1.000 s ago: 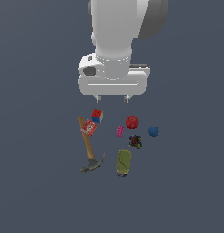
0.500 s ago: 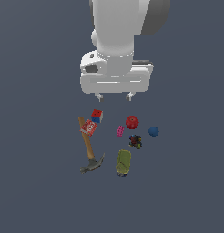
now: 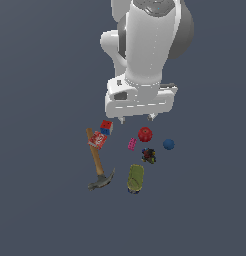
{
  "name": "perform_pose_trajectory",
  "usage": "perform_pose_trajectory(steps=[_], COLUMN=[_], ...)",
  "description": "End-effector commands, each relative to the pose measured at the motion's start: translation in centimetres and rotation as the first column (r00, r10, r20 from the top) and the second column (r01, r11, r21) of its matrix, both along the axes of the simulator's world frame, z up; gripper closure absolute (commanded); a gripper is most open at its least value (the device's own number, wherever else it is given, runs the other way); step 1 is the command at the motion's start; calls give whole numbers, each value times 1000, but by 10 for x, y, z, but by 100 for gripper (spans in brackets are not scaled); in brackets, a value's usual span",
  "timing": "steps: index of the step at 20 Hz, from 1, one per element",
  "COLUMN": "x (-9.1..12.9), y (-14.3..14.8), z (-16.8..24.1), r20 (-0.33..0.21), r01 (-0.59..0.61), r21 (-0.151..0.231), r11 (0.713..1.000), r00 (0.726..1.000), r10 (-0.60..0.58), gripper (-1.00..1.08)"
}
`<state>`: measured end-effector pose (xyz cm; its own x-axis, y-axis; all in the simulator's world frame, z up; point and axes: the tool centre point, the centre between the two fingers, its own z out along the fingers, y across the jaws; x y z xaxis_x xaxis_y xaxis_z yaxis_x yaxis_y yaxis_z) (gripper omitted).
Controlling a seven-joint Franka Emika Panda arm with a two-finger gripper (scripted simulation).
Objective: Pick up a designated object from a clutter of objects.
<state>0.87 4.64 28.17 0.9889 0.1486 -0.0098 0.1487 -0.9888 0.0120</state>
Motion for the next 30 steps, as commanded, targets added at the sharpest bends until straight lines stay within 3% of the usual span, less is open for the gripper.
perform_pose_trajectory(steps=[1, 7, 17, 24, 30], x=[1, -3, -37, -55, -58], y=[17, 73, 159, 187, 190], z=[-20, -81, -169, -197, -200], r20=[-1, -1, 2, 7, 6], r01=[-54, -228, -480, -556, -564], r21=[-8, -20, -4, 11, 13], r11=[999, 973, 877, 831, 825], r00=[999, 974, 877, 831, 826], r10=[54, 228, 480, 556, 564], gripper=[-92, -92, -92, -92, -92])
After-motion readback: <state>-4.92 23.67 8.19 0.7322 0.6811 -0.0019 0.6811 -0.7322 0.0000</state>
